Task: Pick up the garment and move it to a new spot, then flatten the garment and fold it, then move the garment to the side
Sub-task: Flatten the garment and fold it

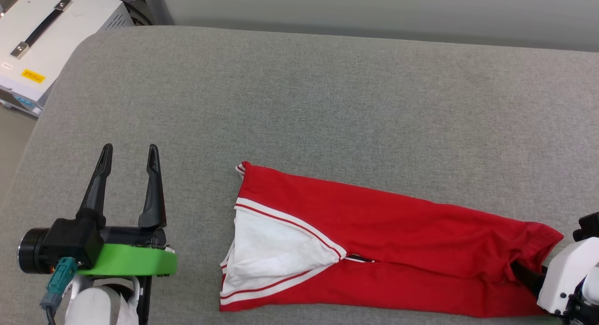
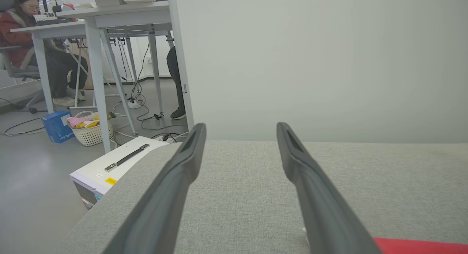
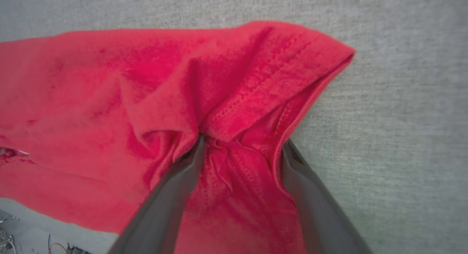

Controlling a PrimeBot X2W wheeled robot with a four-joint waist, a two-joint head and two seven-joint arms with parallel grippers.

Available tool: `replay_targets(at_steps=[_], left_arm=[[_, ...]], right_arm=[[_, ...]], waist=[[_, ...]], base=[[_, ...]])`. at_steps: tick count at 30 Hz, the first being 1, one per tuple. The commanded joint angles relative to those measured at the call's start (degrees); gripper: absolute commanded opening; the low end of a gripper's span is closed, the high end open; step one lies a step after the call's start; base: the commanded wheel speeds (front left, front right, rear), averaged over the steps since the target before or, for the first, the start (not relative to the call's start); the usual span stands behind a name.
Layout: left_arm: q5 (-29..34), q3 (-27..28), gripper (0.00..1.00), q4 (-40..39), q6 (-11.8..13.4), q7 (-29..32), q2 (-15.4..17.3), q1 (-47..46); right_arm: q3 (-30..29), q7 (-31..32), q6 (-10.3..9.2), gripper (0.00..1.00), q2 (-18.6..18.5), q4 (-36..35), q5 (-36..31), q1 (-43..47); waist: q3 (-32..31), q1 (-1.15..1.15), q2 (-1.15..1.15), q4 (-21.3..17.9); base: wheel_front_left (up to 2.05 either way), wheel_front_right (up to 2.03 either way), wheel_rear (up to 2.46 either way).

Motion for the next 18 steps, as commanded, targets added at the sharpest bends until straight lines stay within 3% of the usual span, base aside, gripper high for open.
replay_targets(at_steps=[1,2,8,18], left_arm=[[0.3,0.2,1.00,0.3,-0.4,-0.3,-0.3,0.7],[0.4,0.2,1.00,0.4,-0.5,-0.3,-0.3,0.8],[0.4,0.3,1.00,0.9,-1.0,-0.3,-0.3,1.9],[0.2,-0.2,1.00,1.3,-1.2,-0.3,-0.6,2.9]], right_arm=[[3.1,0.1,0.46,0.26,2.7,2.2,1.1,0.6],[3.3,-0.6,0.46,0.00,2.5,2.3,1.2,0.6],[3.6,-5.8,0.46,0.00,0.2,3.1,1.2,-0.1],[-3.4,-11.1,0.46,0.00,-5.5,5.2,-4.2,-2.1]], waist=[[-0.5,0.00,0.68,-0.1],[-0.7,0.00,0.68,-0.1],[-2.4,0.00,0.68,-0.5],[-4.1,0.00,0.68,-1.2]], base=[[0.00,0.00,0.00],[0.00,0.00,0.00],[0.00,0.00,0.00],[0.00,0.00,0.00]])
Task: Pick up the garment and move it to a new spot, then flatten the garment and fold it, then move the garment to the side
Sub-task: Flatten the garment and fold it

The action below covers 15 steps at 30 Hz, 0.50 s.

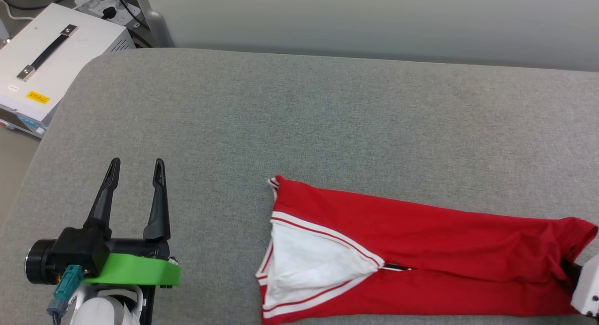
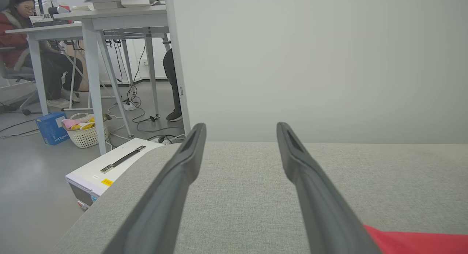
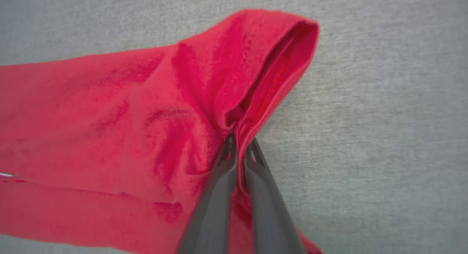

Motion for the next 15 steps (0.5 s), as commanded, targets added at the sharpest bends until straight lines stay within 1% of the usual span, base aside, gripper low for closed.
replay_targets(at_steps=[1,4,6,9,15], left_arm=[[0.2,-0.1,1.00,0.0,-0.3,-0.3,-0.4,1.1],[0.2,-0.3,1.00,0.1,-0.3,-0.3,-0.5,1.4],[0.2,-0.4,1.00,0.1,-0.4,-0.3,-0.6,1.6],[0.2,-0.4,1.00,0.2,-0.4,-0.3,-0.7,1.9],[-0.1,-0.3,1.00,0.4,-0.4,-0.3,-0.9,2.5]], right_arm=[[-1.5,-0.8,-0.09,0.00,-1.2,0.5,-1.4,-1.4],[-4.2,-1.4,-0.09,0.00,-1.7,0.9,-4.1,-1.8],[-5.4,-1.3,-0.09,0.00,-1.4,0.8,-5.6,-2.0],[-5.3,-0.4,-0.09,0.00,-0.3,-0.4,-5.8,-1.6],[-4.3,1.5,-0.09,0.00,2.0,-5.5,-5.2,0.1]], waist=[[-0.3,0.00,0.68,-0.2],[-0.6,0.00,0.68,-0.2],[-0.8,0.00,0.68,-0.3],[-1.1,0.00,0.68,-0.3],[-2.1,0.00,0.68,-0.4]], base=[[0.00,0.00,0.00],[0.00,0.00,0.00],[0.00,0.00,0.00],[0.00,0.00,0.00],[0.00,0.00,0.00]])
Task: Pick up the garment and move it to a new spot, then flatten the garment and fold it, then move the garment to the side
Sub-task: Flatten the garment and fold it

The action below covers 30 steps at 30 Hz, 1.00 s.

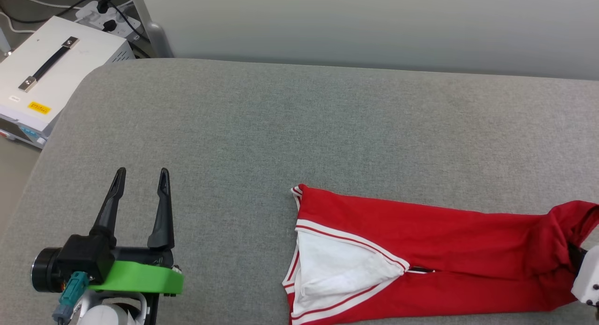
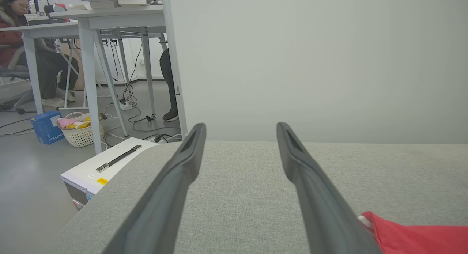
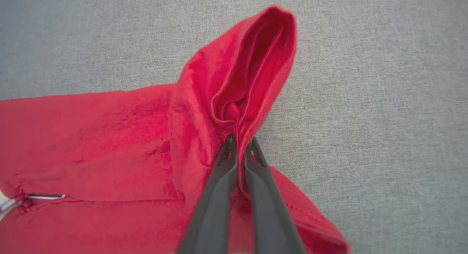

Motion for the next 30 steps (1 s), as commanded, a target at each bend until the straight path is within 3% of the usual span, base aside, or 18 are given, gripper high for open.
replay_targets(at_steps=[1,10,20,25,30], left_arm=[[-0.1,0.0,1.00,0.2,-0.2,-0.3,-0.4,1.2],[-0.6,-0.1,1.00,0.6,-0.2,-0.3,-0.5,2.3],[-0.8,-0.3,1.00,0.6,-0.2,-0.3,-0.6,2.5],[-0.8,-0.4,1.00,0.6,-0.2,-0.3,-0.8,2.4],[-0.8,-0.7,1.00,0.7,-0.2,-0.3,-0.8,2.5]], right_arm=[[0.4,0.7,-0.04,0.00,0.8,-1.4,0.6,1.1],[2.6,7.4,-0.04,0.00,6.3,-10.7,2.8,4.9],[9.1,12.8,-0.04,0.00,15.8,-17.6,6.7,4.1],[14.6,12.4,-0.04,0.00,17.6,-18.0,9.2,2.4],[21.4,7.1,-0.04,0.00,17.7,-14.0,16.4,0.5]], waist=[[-0.5,0.00,0.68,0.0],[-2.5,0.00,0.68,0.0],[-2.9,0.00,0.68,0.7],[-2.9,0.00,0.68,1.5],[-3.1,0.00,0.68,2.4]], base=[[0.00,0.00,0.00],[0.00,0.00,0.00],[0.00,0.00,0.00],[0.00,0.00,0.00],[0.00,0.00,0.00]])
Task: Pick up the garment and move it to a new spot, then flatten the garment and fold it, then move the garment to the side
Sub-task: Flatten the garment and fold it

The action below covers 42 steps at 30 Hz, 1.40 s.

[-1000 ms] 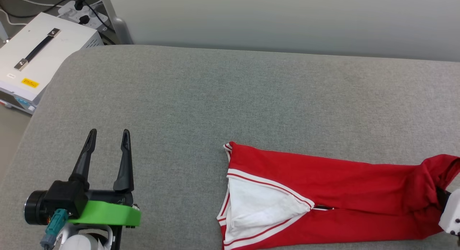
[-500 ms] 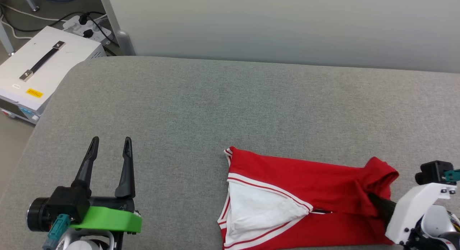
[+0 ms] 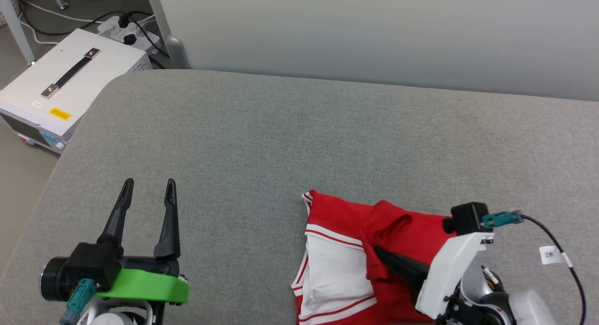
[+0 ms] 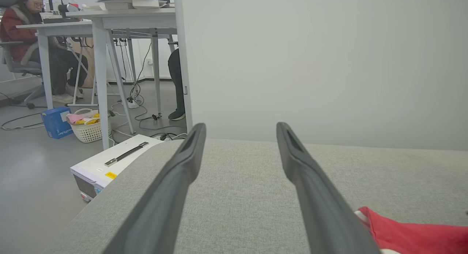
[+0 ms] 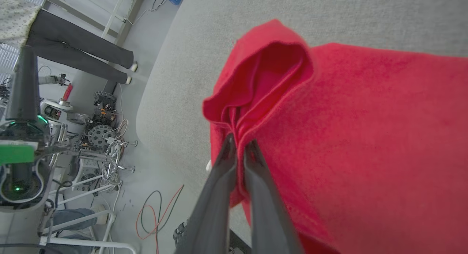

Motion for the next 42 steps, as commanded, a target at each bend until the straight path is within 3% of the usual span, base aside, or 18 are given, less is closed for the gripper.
replay_targets(at_steps=[1,6,14,15,16,23,28,33,38,42], left_arm=[[-0.3,-0.2,1.00,0.2,-0.2,-0.3,-0.3,0.8],[-0.3,-0.8,1.00,0.1,-0.2,-0.3,-0.2,0.5],[-0.6,-0.7,1.00,-0.1,-0.2,-0.3,0.1,0.4],[-0.7,-0.7,1.00,-0.1,-0.2,-0.3,0.2,0.4],[-0.7,-0.7,1.00,0.0,-0.2,-0.3,0.2,0.3],[-0.6,-0.5,1.00,0.2,-0.2,-0.3,0.1,0.2],[-0.5,-0.7,1.00,0.4,-0.2,-0.3,0.1,0.3],[-0.8,-0.7,1.00,0.4,-0.2,-0.3,0.1,0.5],[-0.9,-1.0,1.00,0.3,-0.2,-0.3,0.2,0.4],[-1.1,-1.2,1.00,0.2,-0.2,-0.3,0.2,0.4]], right_arm=[[1.5,-2.0,-0.02,0.00,0.1,1.5,1.9,-1.4],[6.9,-7.6,-0.02,0.00,0.1,7.7,3.2,-4.3],[9.3,-14.2,-0.02,0.00,0.1,17.2,2.0,-9.1],[9.6,-14.7,-0.02,0.40,0.1,18.0,2.0,-9.4],[10.1,-15.2,-0.02,1.00,0.1,18.8,2.2,-9.8],[16.0,-16.1,-0.02,1.00,0.1,19.4,7.0,-10.8],[15.9,-17.1,-0.02,1.00,0.1,17.5,9.4,-12.4],[12.9,-20.0,-0.02,1.00,-1.1,13.7,-5.6,-16.7],[10.3,-26.5,-0.02,1.00,-8.1,9.7,-21.2,-18.8],[6.4,-32.9,-0.02,1.00,-12.5,8.3,-29.7,-18.4]], waist=[[-0.1,0.00,0.69,0.5],[0.1,0.00,0.69,1.7],[1.1,0.00,0.69,3.0],[1.2,0.00,0.69,3.1],[1.3,0.00,0.69,3.2],[1.2,0.00,0.69,2.9],[0.4,0.00,0.69,2.2],[-0.2,0.00,0.69,1.3],[-0.5,0.00,0.69,0.6],[-0.5,0.00,0.69,0.0]], base=[[0.00,0.00,0.00],[0.00,0.00,0.00],[0.00,0.00,0.00],[0.00,0.00,0.00],[0.00,0.00,0.00],[0.00,0.00,0.00],[0.00,0.00,0.00],[0.00,0.00,0.00],[0.00,0.00,0.00],[0.00,0.00,0.00]])
